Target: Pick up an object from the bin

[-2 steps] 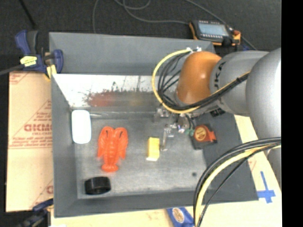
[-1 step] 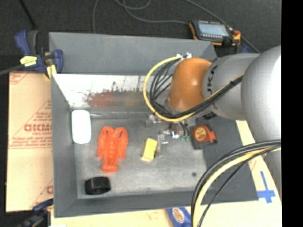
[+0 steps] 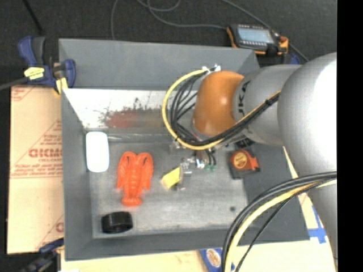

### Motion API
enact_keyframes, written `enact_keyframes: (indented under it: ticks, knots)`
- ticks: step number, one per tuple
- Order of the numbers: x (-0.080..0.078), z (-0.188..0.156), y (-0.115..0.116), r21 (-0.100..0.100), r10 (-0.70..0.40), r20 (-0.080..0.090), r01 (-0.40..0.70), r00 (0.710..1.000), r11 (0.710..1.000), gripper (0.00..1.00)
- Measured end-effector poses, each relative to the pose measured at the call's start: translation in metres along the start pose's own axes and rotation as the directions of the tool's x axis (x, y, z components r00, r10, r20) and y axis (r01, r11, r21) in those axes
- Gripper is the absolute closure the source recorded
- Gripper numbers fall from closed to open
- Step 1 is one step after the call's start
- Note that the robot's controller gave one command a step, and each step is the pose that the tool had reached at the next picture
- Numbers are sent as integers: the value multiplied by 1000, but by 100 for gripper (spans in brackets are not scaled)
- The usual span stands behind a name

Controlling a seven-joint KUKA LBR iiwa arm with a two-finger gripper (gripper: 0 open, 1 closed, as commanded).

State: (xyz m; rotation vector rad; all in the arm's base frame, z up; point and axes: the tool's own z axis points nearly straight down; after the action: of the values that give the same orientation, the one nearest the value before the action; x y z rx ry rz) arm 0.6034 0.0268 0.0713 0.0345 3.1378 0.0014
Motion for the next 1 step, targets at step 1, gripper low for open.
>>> enact_keyframes:
  ticks: [1]
  knots:
    - [10, 0, -12, 1, -194, -5, 194, 981, 981, 100]
